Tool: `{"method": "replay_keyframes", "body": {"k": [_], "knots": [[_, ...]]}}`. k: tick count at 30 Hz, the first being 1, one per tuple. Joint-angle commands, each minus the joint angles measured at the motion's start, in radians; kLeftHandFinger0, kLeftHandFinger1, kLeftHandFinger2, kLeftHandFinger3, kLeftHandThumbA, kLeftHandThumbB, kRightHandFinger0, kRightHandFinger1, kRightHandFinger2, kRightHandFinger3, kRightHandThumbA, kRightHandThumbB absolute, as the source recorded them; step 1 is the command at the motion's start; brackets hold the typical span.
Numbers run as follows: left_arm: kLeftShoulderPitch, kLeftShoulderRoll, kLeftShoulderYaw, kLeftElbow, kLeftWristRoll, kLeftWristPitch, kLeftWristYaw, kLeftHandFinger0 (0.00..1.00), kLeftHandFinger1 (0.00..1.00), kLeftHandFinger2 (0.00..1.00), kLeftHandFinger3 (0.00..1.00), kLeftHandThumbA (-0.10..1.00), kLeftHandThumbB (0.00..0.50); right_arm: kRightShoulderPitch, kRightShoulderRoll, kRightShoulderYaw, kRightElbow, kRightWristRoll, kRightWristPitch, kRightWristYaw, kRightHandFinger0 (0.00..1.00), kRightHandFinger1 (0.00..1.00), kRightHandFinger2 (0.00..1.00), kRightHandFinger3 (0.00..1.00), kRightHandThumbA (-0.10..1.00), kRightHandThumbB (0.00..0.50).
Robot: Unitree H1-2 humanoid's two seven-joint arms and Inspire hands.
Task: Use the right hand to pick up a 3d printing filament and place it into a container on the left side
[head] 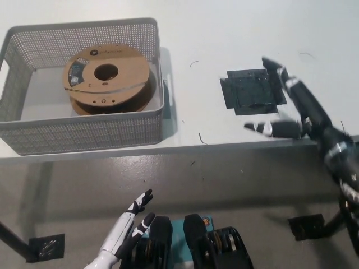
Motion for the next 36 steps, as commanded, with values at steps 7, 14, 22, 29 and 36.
{"method": "replay_keyframes", "body": {"k": [7,14,22,29,36], "knots": [[-0.001,-0.005,0.01,-0.034,-0.001,-0.049,0.031,1.0,1.0,1.0,1.0,1.0,0.244,0.389,0.113,0.016,-0.567,-0.033,-0.336,-0.085,1.0,1.0,1.0,1.0,0.97,0.106],[0.018,-0.011,0.007,-0.036,0.007,-0.049,0.033,1.0,1.0,1.0,1.0,1.0,0.234,0.438,0.176,0.051,-0.195,-0.095,-0.395,-0.109,1.0,1.0,1.0,1.0,0.94,0.043],[0.027,-0.013,0.01,-0.047,0.0,-0.049,0.033,1.0,1.0,1.0,1.0,1.0,0.241,0.399,0.203,0.036,0.115,-0.088,-0.433,-0.124,1.0,1.0,1.0,1.0,0.89,0.026],[0.045,-0.024,0.021,-0.06,-0.001,-0.049,0.041,1.0,1.0,1.0,1.0,1.0,0.235,0.369,0.192,0.03,0.244,-0.076,-0.443,-0.103,1.0,1.0,1.0,1.0,0.92,0.027],[0.035,-0.019,0.018,-0.06,-0.001,-0.049,0.058,1.0,1.0,1.0,1.0,1.0,0.208,0.341,0.186,0.054,0.262,-0.101,-0.415,-0.084,1.0,1.0,1.0,1.0,0.88,0.0]]}}
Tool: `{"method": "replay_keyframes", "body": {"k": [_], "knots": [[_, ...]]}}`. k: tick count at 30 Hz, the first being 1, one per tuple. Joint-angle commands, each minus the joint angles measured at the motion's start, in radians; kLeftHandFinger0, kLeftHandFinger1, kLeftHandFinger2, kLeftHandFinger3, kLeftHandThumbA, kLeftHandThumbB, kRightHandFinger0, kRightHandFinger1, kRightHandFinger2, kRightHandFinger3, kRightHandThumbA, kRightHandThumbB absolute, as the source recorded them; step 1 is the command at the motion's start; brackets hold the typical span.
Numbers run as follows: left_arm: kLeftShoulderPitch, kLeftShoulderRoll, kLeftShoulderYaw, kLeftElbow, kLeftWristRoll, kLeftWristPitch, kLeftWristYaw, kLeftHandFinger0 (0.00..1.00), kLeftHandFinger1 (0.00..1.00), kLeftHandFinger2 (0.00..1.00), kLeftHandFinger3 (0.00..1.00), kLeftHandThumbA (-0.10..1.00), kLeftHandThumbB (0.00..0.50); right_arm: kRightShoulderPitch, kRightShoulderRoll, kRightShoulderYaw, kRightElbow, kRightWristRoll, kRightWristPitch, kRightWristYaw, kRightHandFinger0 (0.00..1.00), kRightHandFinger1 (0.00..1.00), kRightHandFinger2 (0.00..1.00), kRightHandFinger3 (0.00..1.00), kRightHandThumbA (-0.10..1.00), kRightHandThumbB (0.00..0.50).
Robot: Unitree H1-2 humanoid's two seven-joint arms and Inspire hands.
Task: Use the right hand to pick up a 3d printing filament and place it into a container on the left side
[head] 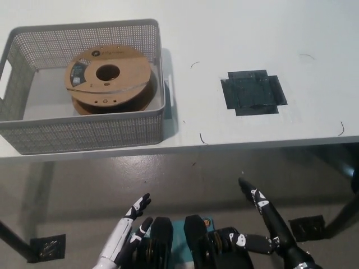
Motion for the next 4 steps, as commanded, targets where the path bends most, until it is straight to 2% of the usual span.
{"method": "replay_keyframes", "body": {"k": [1,4], "knots": [[-0.006,0.0,0.001,-0.03,0.003,-0.043,0.043,1.0,1.0,1.0,1.0,1.0,0.186,-0.028,-0.008,0.014,-0.002,-0.021,-0.053,0.001,1.0,1.0,1.0,1.0,0.85,0.0],[-0.006,-0.001,0.002,-0.03,0.006,-0.043,0.044,1.0,1.0,1.0,1.0,1.0,0.167,-0.03,-0.009,0.019,0.0,-0.025,-0.055,0.003,1.0,1.0,1.0,1.0,0.8,0.0]]}}
